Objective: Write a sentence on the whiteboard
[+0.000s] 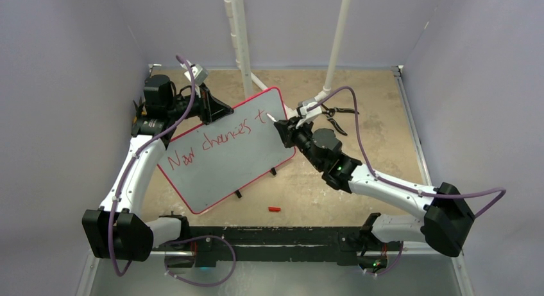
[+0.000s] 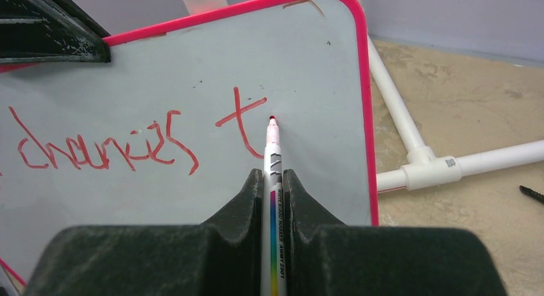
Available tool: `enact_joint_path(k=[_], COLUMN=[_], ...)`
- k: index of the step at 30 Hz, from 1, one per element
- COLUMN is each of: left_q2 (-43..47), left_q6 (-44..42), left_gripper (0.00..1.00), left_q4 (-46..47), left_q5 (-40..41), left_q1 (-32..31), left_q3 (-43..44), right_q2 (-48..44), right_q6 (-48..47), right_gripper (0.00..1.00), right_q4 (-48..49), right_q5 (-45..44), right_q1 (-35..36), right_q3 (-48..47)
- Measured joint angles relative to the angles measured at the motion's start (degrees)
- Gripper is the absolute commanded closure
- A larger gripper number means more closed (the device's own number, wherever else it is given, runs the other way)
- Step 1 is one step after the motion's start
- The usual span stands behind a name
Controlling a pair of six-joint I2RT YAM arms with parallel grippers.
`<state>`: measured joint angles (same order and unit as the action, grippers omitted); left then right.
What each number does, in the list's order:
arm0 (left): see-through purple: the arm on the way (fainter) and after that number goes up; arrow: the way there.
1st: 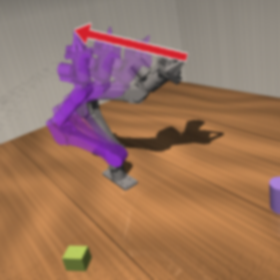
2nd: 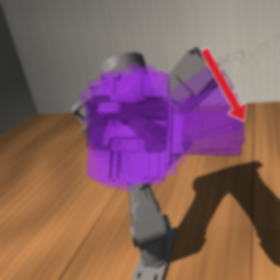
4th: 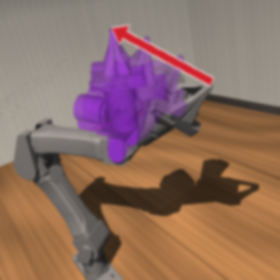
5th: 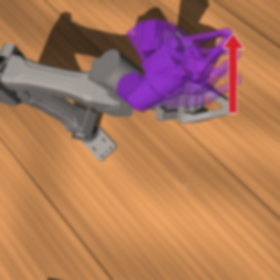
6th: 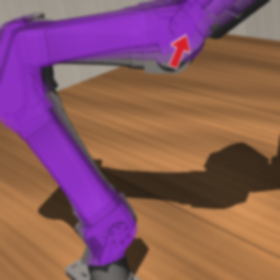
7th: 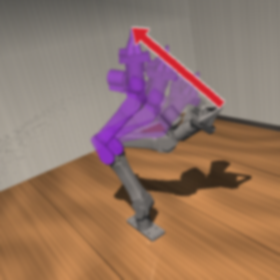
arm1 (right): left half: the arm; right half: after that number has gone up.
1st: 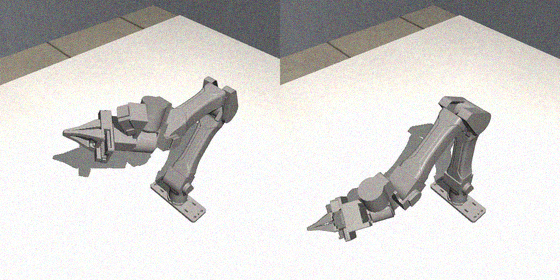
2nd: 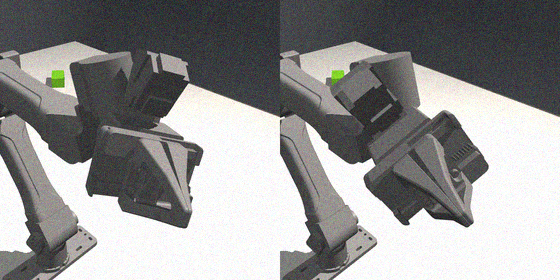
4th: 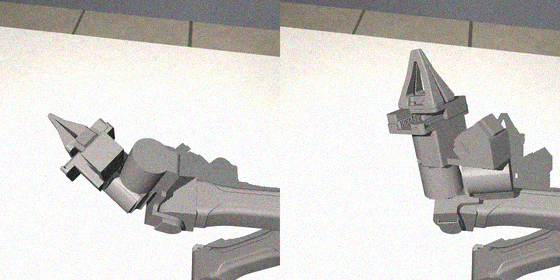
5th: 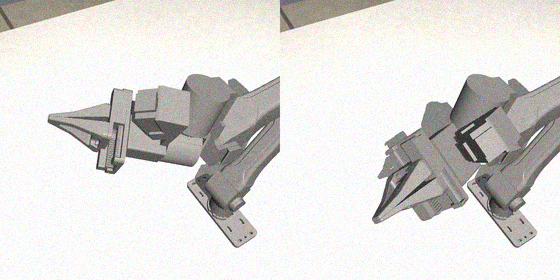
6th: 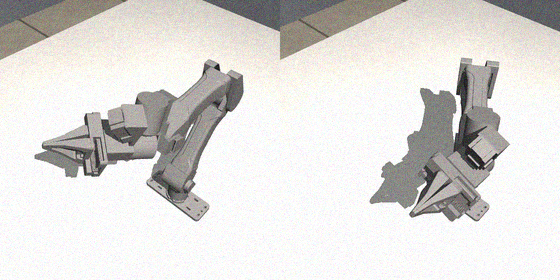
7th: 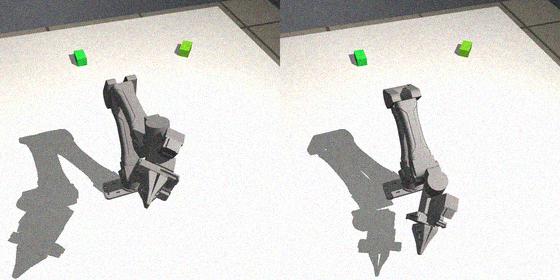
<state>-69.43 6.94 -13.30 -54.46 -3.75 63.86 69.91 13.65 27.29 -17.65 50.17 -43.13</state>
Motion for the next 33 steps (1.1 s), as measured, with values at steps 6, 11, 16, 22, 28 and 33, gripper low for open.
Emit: enact_joint_path(k=[6,11,16,22,28,33], left_q2=[0.00,0.00,0.00,0.00,0.00,0.00], left_q6=[0.00,-0.02,-0.02,-0.02,-0.02,0.00], left_gripper=[1.00,1.00,1.00,1.00,1.00,1.00], left_q4=[0.00,0.00,0.00,0.02,0.02,0.02], left_q5=[0.00,0.00,0.02,0.02,0.04,0.02], left_q1=[0.00,0.00,0.00,0.00,0.00,0.00], left_q3=[0.00,0.00,0.00,0.00,0.00,0.00], right_q2=[0.28,0.35,0.35,0.13,-0.22,-0.74], right_q6=[-0.59,-1.20,-1.22,-0.81,0.31,0.83], right_gripper=[1.00,1.00,1.00,1.00,1.00,1.00], right_q4=[0.57,0.59,0.59,0.57,-0.48,-2.27], right_q5=[0.31,0.68,1.81,2.82,1.99,-0.04], right_q1=[0.00,0.00,0.00,0.07,0.13,0.13], right_q3=[-0.09,-0.09,0.17,1.55,1.86,1.86])
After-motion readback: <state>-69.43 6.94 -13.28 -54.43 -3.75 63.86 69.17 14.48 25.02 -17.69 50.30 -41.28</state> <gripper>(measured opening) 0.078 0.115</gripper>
